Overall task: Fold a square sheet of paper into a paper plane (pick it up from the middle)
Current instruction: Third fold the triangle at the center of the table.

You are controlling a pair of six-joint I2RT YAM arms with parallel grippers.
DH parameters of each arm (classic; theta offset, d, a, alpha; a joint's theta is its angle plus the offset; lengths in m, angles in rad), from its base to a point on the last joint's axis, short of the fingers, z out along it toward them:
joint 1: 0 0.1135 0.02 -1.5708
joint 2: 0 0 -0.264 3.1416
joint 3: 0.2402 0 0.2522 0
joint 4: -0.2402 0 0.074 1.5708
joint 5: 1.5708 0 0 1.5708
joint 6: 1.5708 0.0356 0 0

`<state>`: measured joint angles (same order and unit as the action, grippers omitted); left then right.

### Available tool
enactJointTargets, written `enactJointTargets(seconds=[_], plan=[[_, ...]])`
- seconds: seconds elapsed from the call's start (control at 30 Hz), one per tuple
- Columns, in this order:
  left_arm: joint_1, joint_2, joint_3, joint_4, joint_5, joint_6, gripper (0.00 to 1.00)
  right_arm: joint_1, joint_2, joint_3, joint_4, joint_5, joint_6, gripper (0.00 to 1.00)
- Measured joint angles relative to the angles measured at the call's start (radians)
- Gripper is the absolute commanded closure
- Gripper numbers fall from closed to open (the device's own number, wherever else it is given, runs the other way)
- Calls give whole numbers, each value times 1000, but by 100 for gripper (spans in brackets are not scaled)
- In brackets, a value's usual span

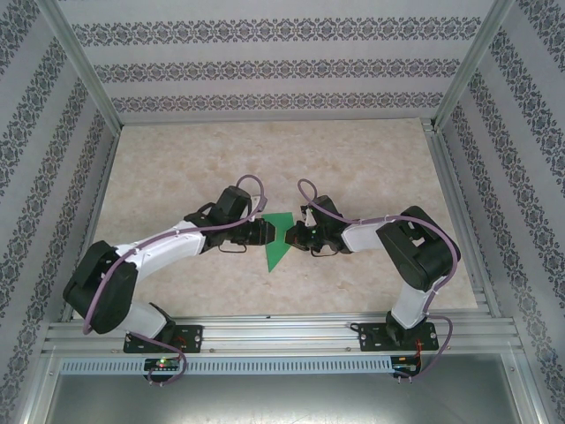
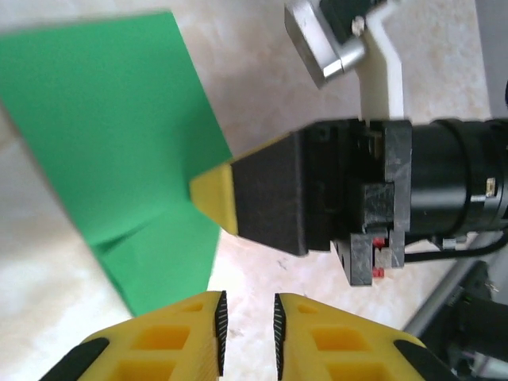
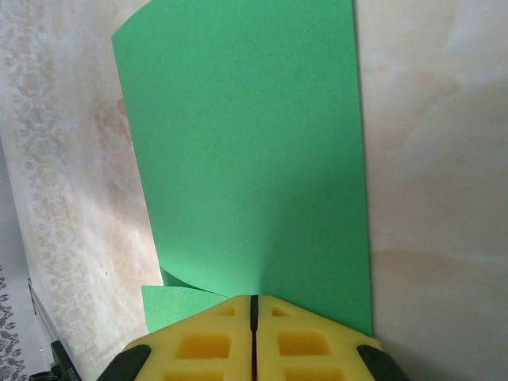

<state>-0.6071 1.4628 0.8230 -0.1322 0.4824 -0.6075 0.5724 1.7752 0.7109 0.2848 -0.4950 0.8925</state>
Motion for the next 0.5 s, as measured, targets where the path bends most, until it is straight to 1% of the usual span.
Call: enactJointTargets(seconds=[0.17, 0.4, 0.5], plan=[[-47, 90, -13, 35, 51, -51, 80, 0, 0, 0, 0, 0, 2, 92], [-52, 238, -13, 63, 60, -76, 85, 0, 0, 0, 0, 0, 2, 91], [-48, 264, -13, 66, 59, -79, 86, 0, -1, 0, 0, 0, 1, 90]])
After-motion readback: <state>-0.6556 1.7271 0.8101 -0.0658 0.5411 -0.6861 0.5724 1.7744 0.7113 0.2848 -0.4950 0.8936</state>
